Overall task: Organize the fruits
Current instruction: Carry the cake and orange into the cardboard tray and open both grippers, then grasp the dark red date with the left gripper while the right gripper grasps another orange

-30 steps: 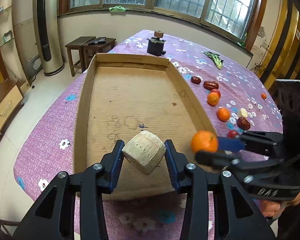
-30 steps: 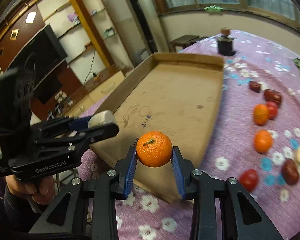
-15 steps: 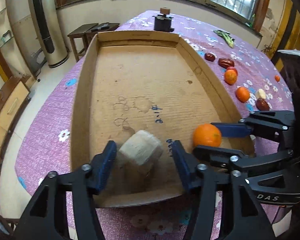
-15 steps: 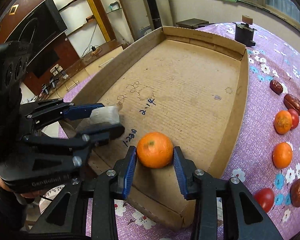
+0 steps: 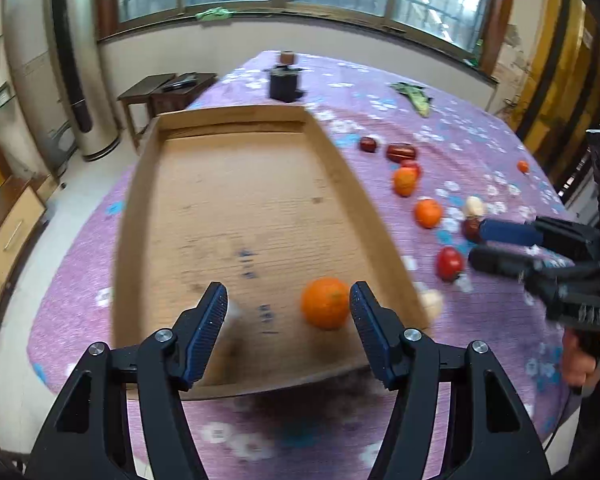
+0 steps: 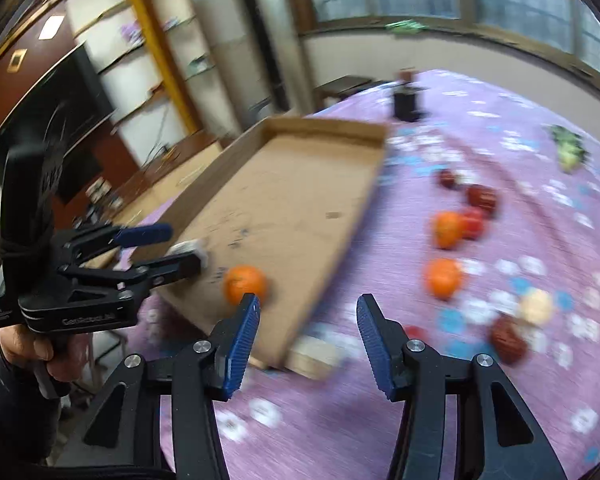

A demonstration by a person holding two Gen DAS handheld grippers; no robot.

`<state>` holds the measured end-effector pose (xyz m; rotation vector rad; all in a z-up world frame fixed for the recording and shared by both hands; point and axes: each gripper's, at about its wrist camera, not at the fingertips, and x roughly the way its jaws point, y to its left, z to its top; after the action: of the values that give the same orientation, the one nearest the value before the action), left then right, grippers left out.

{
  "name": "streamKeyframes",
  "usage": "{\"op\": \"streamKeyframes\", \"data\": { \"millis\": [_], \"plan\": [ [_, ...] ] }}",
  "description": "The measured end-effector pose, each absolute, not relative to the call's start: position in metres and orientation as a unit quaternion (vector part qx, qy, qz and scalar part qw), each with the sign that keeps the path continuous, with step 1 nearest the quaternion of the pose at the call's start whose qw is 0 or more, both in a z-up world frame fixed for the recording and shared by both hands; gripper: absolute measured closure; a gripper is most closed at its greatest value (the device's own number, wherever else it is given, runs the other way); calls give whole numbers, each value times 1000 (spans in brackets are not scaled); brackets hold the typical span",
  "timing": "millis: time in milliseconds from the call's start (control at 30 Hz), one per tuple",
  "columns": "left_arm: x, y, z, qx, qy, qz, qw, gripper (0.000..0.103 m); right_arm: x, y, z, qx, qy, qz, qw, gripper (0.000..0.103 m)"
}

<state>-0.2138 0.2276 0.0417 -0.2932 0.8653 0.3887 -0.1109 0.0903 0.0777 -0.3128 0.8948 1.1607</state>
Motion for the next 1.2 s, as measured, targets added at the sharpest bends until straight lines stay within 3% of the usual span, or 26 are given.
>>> {"op": "streamKeyframes", "data": {
  "millis": [567,1200],
  "plan": [
    [-112,115,36,-116,440,38,890,40,19,-70,80,-84,423,342,835,50],
    [-21,87,-1,-106,478,26,872,41,219,-154,55,4,433,139,891,51]
  ]
}}
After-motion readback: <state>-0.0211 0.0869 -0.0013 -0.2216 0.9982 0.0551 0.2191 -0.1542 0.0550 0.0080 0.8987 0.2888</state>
